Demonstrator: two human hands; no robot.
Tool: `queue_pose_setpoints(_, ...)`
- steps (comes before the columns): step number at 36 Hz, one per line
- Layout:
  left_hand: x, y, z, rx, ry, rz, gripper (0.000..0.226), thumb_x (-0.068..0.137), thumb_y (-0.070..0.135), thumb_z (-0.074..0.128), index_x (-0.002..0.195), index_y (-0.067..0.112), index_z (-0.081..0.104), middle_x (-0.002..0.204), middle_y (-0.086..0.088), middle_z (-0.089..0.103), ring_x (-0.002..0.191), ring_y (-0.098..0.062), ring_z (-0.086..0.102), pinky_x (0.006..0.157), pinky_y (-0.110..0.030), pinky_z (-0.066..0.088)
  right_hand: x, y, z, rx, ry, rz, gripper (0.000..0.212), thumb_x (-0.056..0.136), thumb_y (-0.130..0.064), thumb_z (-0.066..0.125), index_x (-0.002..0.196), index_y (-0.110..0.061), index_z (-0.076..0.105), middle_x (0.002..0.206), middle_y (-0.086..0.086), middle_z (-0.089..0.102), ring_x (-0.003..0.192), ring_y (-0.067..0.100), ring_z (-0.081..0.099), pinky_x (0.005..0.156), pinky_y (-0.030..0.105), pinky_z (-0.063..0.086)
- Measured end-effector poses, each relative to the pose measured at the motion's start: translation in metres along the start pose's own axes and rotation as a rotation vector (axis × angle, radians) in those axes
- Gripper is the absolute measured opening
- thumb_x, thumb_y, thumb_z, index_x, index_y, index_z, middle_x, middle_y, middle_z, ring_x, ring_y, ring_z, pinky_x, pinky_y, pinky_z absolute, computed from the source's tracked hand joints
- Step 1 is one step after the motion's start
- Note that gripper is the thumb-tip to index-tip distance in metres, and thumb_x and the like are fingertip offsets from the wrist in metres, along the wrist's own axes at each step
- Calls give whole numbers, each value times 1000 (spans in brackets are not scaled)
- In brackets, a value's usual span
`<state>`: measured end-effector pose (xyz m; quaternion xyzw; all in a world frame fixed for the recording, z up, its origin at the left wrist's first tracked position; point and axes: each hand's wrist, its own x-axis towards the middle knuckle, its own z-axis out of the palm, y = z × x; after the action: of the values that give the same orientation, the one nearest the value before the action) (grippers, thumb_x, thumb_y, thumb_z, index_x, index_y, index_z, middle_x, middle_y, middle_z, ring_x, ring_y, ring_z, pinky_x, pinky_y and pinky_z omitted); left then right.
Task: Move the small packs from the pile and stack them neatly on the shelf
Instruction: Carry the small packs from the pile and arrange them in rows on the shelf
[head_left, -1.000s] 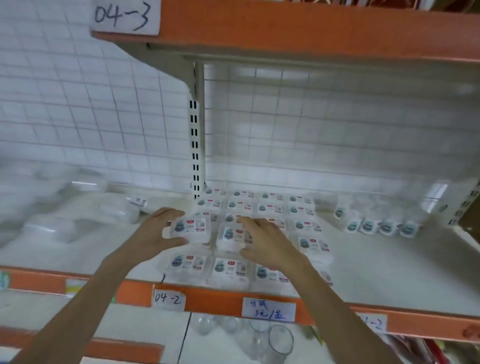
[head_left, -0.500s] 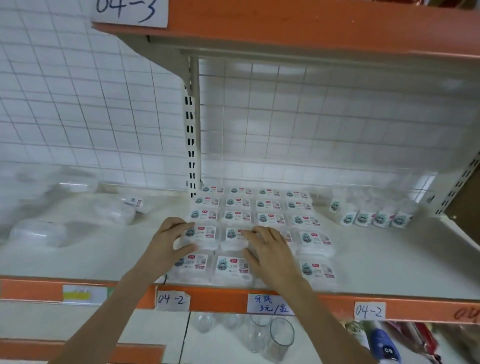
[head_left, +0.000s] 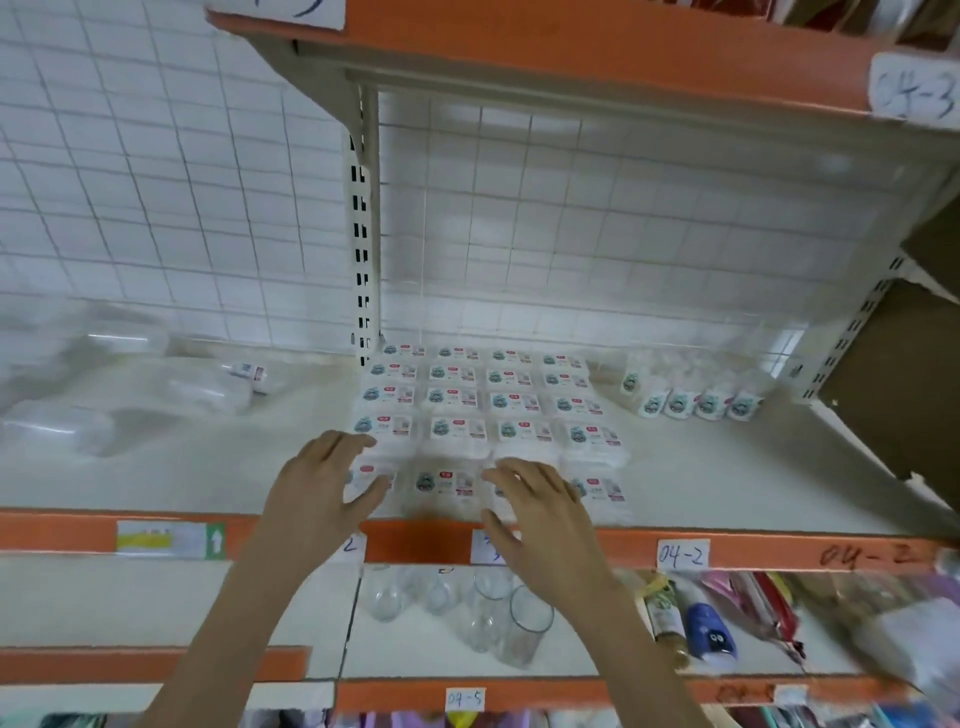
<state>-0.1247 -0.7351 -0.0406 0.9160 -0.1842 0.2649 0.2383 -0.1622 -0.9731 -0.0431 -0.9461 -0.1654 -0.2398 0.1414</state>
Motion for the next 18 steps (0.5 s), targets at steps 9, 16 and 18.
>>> queue_pose_setpoints(9,-139,31,-8,82,29,-250,37,80,38,43,94,12,64,84,-2,62,67,-22,63,55,-29,52,-98,-19,13,177,-183,34,30,77,-40,45,102,-33,59,98,-15,63,83,9,63,67,20,52)
queue_pose_setpoints(16,-223,32,-42,214,-71,-596,45,76,42,46,100,11,68,95,-8,69,78,-28,67,62,-34,53,-116,-61,39,315,-360,-95,38,80,-34,52,115,-24,59,116,-8,59,106,18,57,85,30,49)
queue_pose_setpoints(18,-241,31,-58,247,-32,-623,45,75,43,44,101,13,66,94,-6,68,79,-26,66,63,-32,53,-112,-83,43,368,-454,-160,42,87,-40,45,124,-24,53,126,-9,51,117,16,47,94,28,41)
